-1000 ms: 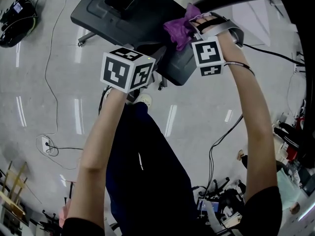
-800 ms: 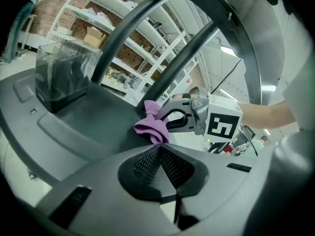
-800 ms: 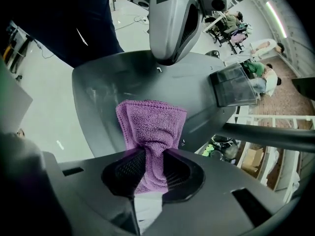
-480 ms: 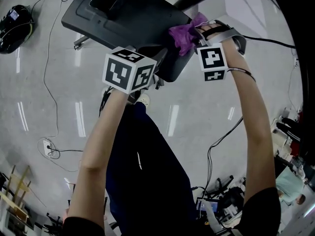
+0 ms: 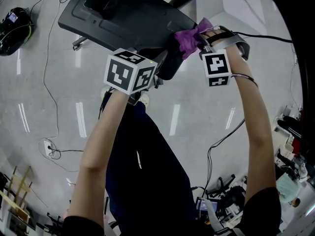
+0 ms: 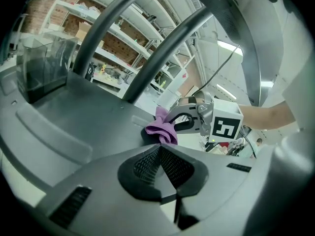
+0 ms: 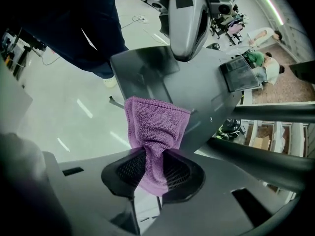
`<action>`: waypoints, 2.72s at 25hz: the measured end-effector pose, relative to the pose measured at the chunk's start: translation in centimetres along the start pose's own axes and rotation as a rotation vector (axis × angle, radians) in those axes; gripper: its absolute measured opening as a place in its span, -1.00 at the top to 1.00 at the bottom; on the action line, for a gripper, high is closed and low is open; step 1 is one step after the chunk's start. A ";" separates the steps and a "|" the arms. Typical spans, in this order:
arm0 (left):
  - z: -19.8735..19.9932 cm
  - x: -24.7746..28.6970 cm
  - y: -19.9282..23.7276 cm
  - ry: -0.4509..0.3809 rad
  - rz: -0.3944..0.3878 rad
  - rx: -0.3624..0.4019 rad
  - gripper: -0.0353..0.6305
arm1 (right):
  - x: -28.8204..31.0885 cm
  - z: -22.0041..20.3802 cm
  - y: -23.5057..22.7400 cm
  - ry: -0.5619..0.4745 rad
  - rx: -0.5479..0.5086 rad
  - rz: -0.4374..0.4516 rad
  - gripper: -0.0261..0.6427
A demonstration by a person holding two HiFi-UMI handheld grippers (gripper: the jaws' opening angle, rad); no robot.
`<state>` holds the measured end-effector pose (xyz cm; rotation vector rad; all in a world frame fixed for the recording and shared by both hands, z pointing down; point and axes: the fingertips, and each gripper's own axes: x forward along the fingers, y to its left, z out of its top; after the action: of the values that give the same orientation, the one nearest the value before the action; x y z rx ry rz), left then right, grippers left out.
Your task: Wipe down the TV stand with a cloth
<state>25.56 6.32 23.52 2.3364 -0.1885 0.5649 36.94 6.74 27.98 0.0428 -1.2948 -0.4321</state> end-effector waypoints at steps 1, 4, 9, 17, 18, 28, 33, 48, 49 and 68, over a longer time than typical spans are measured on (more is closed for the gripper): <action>-0.1 0.0 0.0 0.001 0.001 0.000 0.87 | 0.0 -0.1 0.5 0.003 -0.010 0.008 0.61; -0.1 0.0 -0.1 0.000 0.006 -0.001 0.87 | -0.1 -0.3 1.8 0.009 -0.042 0.030 0.61; 0.1 -0.5 -0.6 -0.011 0.008 -0.003 0.87 | -1.4 -0.2 3.4 0.004 -0.049 0.040 0.61; 0.1 -3.0 -0.8 -0.043 0.030 -0.037 0.87 | -6.1 4.4 0.7 -0.120 0.073 -0.082 0.61; 0.1 -3.6 -0.8 -0.048 0.035 -0.038 0.87 | -6.5 5.0 0.1 -0.125 0.075 -0.098 0.61; -1.9 -12.0 4.0 -0.120 0.175 -0.087 0.87 | -9.5 14.6 -7.9 -0.273 0.274 -0.240 0.61; -4.0 -18.0 8.5 -0.165 0.272 -0.127 0.87 | -10.1 20.7 -11.7 -0.332 0.450 -0.285 0.61; -7.4 -27.7 20.9 -0.231 0.378 -0.194 0.87 | -8.6 35.4 -19.0 -0.393 0.870 -0.258 0.61; -7.7 -27.6 21.5 -0.230 0.380 -0.194 0.87 | -8.0 35.9 -18.9 -0.394 0.887 -0.254 0.61; -17.4 -11.2 33.8 -0.304 0.471 -0.105 0.87 | 17.5 31.8 -9.9 -0.221 0.967 -0.469 0.61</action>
<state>-0.19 -6.93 50.55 2.2672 -0.9047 0.4014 7.88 -1.55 50.43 1.1520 -1.6112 -0.1672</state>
